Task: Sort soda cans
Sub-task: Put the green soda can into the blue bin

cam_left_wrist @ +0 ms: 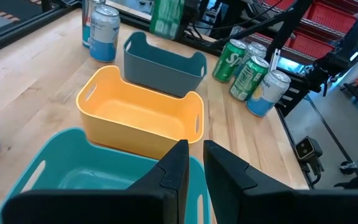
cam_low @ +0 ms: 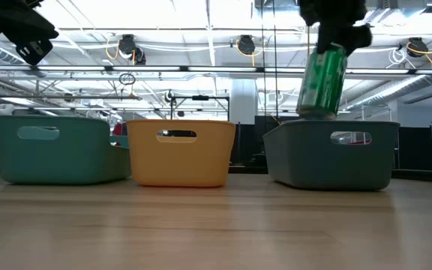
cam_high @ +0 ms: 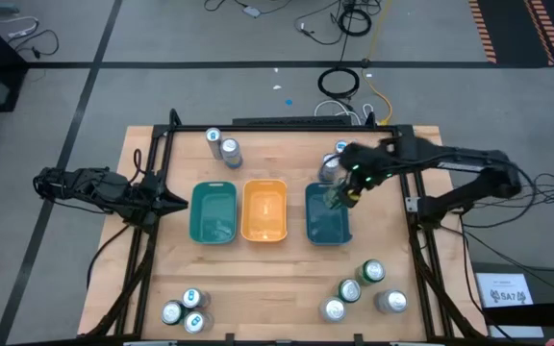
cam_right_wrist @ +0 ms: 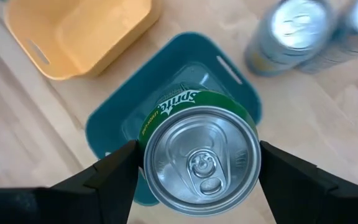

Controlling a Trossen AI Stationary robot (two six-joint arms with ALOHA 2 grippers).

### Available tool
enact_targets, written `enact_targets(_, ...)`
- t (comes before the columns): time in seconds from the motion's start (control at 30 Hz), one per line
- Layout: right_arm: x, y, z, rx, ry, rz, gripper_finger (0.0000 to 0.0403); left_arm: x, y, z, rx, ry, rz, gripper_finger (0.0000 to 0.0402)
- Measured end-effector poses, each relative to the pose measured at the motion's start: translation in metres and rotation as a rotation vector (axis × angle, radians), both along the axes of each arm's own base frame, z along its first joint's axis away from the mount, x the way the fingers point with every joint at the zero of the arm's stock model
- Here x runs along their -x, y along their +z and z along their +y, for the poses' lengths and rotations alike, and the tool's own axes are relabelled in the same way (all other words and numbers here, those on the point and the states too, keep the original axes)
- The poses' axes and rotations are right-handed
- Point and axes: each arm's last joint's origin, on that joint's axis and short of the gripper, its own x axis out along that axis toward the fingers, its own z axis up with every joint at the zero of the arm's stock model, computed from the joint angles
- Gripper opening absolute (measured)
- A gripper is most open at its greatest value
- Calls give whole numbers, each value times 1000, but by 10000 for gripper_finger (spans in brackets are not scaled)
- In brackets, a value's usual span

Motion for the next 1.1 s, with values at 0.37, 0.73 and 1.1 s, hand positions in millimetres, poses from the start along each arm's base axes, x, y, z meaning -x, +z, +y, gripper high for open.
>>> enact_targets(0.37,-66,-33,14,74,34,139,275,0,0,0,1,0,0,59)
enact_targets(0.73,-88,-63,6,96,26,194,276,0,0,0,1,0,0,59)
enact_targets(1.1,-100,-85,-1,82,24,257,282,0,0,0,0,0,0,59)
